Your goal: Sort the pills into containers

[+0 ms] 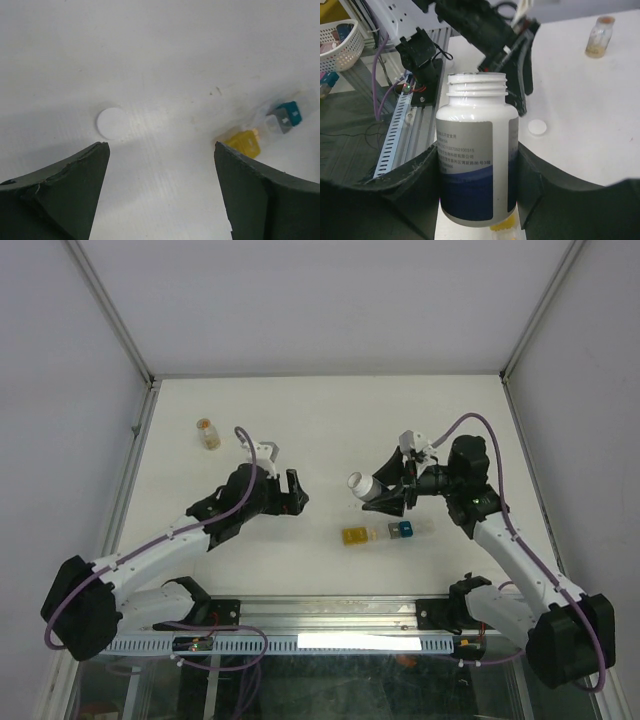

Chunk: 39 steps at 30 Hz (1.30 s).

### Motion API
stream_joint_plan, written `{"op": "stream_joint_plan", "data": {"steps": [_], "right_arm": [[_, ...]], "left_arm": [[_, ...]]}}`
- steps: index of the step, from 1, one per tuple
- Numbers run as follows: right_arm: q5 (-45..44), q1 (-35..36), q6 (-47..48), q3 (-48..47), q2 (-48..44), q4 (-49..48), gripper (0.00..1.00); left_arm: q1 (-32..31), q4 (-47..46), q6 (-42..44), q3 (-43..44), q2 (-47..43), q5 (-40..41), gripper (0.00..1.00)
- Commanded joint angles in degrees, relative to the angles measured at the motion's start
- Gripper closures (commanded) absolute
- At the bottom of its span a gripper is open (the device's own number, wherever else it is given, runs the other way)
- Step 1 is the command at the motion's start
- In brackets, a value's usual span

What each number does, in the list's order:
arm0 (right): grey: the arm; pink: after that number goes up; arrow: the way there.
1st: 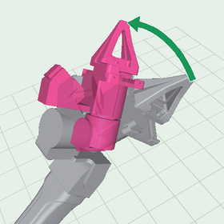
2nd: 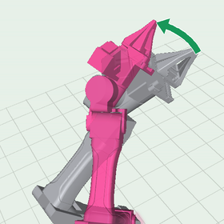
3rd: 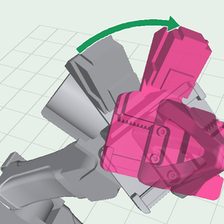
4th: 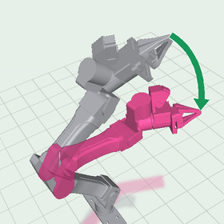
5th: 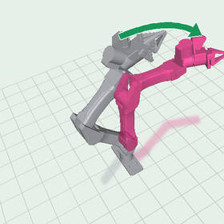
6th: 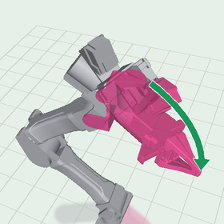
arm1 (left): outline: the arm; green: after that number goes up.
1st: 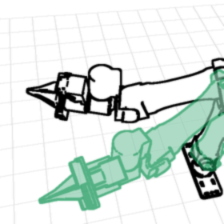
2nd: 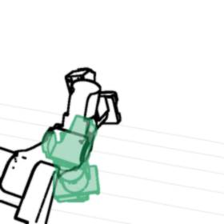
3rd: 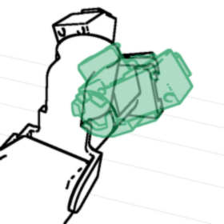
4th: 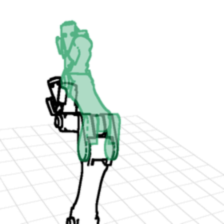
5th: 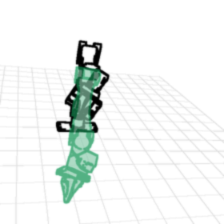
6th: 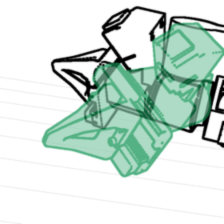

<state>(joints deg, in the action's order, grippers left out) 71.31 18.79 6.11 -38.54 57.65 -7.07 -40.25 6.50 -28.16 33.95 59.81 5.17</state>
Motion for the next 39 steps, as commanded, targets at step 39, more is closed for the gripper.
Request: {"op": "stream_joint_plan", "data": {"steps": [39], "right_arm": [[4.15,-4.28,-8.75,0.05,-5.37,-10.42,1.00]], "left_arm": [[-2.67,19.72,6.07,24.38,37.83,14.81,0.48]]}}
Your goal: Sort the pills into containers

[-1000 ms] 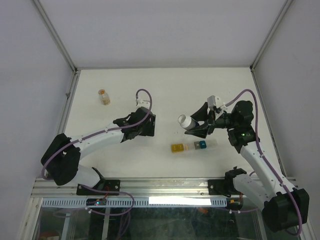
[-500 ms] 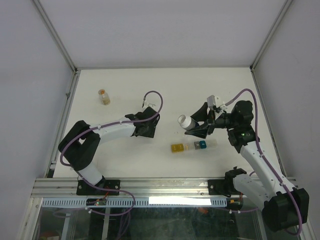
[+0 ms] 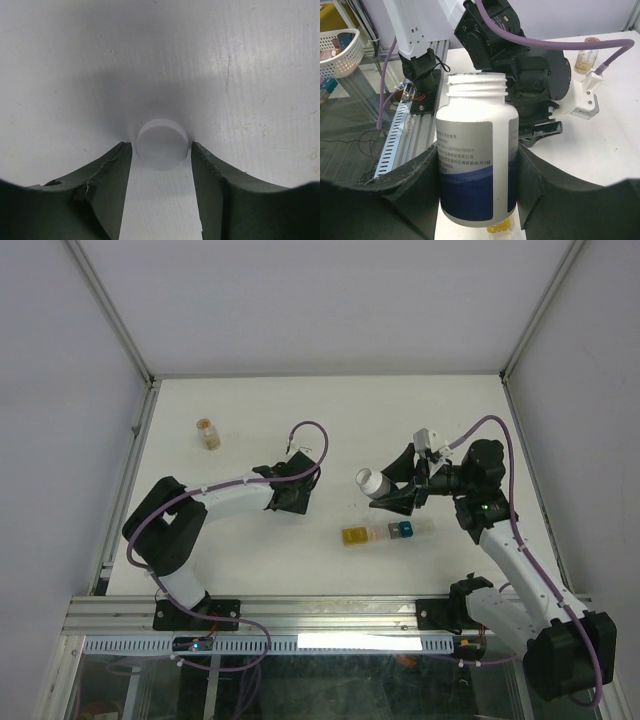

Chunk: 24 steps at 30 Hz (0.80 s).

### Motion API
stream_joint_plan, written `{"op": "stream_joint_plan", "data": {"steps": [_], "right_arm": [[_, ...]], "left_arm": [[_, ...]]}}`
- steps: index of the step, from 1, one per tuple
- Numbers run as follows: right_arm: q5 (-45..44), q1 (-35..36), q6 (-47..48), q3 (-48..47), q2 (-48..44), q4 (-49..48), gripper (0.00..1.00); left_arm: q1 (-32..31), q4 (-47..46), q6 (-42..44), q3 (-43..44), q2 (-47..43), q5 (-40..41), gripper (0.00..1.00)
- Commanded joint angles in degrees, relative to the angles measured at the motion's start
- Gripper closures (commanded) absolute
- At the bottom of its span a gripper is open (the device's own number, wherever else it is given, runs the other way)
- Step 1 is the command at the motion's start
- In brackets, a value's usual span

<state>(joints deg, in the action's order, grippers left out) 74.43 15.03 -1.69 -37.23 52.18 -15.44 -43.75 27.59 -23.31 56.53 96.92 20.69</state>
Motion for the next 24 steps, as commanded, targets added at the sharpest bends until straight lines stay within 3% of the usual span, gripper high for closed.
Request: {"op": "stream_joint_plan", "data": {"steps": [1,15,24], "right_arm": [[1.04,-0.56,-0.90,-1.25,0.27,-2.05,1.00],[1.25,-0.94,-0.82,-1.35,1.20,-1.80,1.00],[1.32,-1.22,-0.15,-1.47,1.49,-0.91,1.00]], "left_arm": [[0.82,-1.48,1.39,1.93,0.99,-0.73,0.50],[1.04,-1.91,1.70,1.67,0.30,-3.45,0.67],[1.02,-5.01,0.59,-0.98,-7.64,-7.96,0.74]]}}
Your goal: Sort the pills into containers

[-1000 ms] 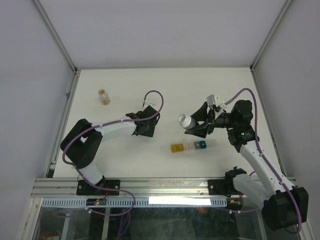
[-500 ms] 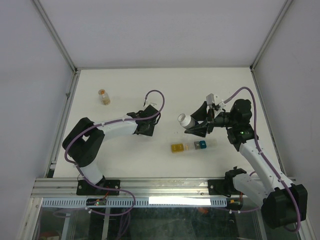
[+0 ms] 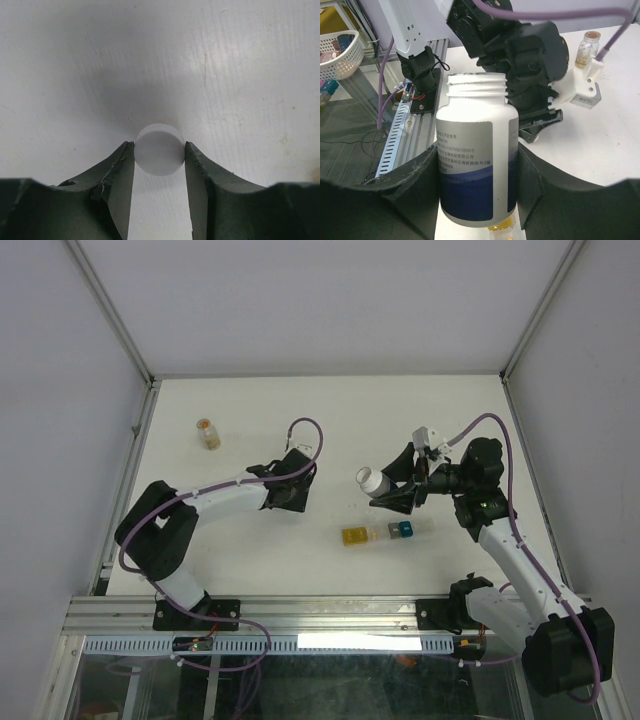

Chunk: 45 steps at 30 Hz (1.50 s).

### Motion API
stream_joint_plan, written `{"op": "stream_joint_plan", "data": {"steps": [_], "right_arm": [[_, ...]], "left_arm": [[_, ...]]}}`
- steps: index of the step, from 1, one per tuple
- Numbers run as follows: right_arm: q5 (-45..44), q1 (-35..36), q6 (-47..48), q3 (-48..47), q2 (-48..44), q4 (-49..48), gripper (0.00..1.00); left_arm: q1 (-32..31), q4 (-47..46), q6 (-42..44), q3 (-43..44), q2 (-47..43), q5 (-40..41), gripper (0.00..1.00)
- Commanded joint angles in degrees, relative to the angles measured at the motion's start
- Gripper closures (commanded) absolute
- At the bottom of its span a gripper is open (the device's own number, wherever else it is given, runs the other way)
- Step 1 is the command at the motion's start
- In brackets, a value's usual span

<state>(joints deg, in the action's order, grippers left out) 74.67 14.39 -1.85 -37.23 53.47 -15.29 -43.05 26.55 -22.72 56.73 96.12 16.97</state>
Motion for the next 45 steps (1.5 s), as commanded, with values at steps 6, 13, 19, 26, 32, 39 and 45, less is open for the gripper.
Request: {"op": "stream_joint_plan", "data": {"steps": [6,13,19,26,32,39,45], "right_arm": [[1.19,-1.41,0.00,-1.30,0.67,-1.06,1.00],[1.85,-2.73,0.00,-1.18,1.41,-1.15,1.00],[3.12,-3.96,0.17,-1.09,1.46,-1.17,1.00],[3.90,-4.96,0.52,-0.92,1.55,-1.15,1.00],[4.57,-5.67,0.70,-0.91,1.55,-1.15,1.00],[4.93,-5.78,1.03,-0.96,1.80,-1.11,1.00],[4.97,-5.85,1.32,-0.89,1.81,-0.81,1.00]], "left_arm": [[0.29,-11.12,-0.77,-5.42,-16.40,-12.29,0.75],[0.27,-24.81,-3.80,-11.84,-26.79,-24.95,0.76],[0.28,-38.07,-9.72,-17.60,-29.82,-38.20,0.76],[0.33,-54.77,-15.94,-21.63,-30.58,-47.25,0.76],[0.29,-59.74,-17.88,-22.00,-31.12,-49.57,0.76],[0.29,-60.82,-18.21,-22.19,-33.19,-49.91,0.76],[0.33,-61.00,-18.50,-22.10,-34.12,-49.93,0.76]]}}
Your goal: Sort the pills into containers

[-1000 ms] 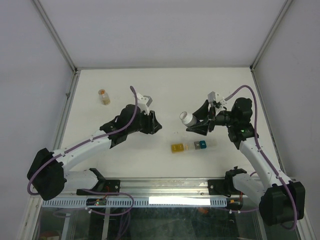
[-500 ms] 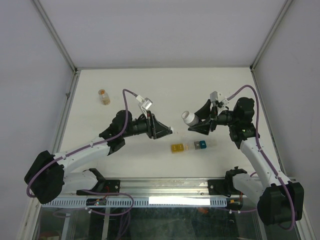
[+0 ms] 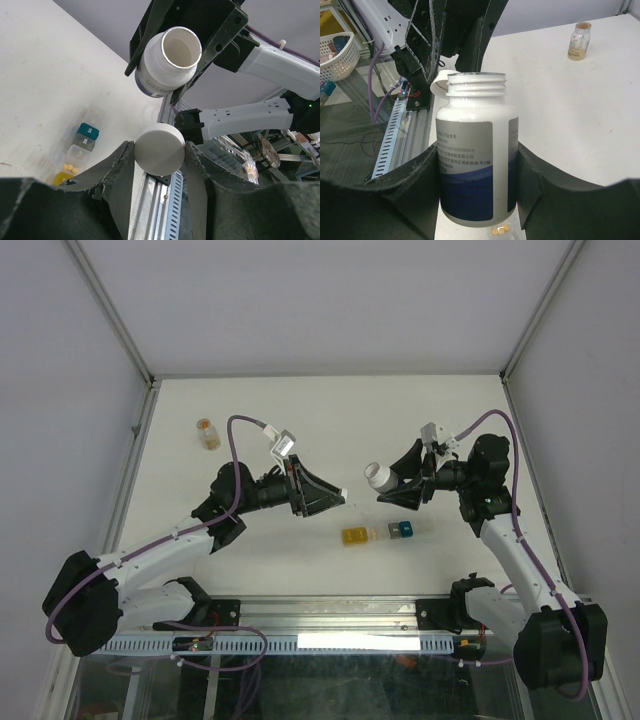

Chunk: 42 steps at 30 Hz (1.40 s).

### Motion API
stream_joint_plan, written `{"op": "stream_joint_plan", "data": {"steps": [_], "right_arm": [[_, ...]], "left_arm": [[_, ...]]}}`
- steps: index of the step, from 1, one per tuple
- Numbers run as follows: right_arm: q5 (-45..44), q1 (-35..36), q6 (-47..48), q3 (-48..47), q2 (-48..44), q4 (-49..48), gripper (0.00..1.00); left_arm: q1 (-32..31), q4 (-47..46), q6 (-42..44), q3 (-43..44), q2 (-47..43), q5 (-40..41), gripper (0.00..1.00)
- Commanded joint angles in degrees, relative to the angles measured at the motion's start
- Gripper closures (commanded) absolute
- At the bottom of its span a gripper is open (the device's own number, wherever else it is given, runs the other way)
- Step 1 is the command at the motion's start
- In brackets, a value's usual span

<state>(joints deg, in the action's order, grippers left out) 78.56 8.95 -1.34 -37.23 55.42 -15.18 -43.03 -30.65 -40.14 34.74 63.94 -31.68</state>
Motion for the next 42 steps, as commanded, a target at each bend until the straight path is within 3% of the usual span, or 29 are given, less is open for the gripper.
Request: {"op": "stream_joint_plan", "data": {"steps": [1,29,37,42], "right_arm": [[1.09,-0.47,0.89,-0.85,-0.09,-0.88,1.00],[1.47,-0.59,1.34,-0.61,-0.03,-0.64,1.00],[0.84,-0.60,4.51,-1.31,0.33,3.12,1.00],[-0.50,-0.27,11.11,-3.21,0.91,12.05,1.00]], "left_arm": [[0.27,-3.88,-1.20,-0.07,-2.10,-1.27,0.76],[0.26,-7.44,-4.71,0.75,-3.71,-1.95,0.76],[0.28,3.75,0.60,4.33,-4.34,3.12,0.77],[0.28,7.00,1.65,6.73,-2.73,4.44,0.77]]}}
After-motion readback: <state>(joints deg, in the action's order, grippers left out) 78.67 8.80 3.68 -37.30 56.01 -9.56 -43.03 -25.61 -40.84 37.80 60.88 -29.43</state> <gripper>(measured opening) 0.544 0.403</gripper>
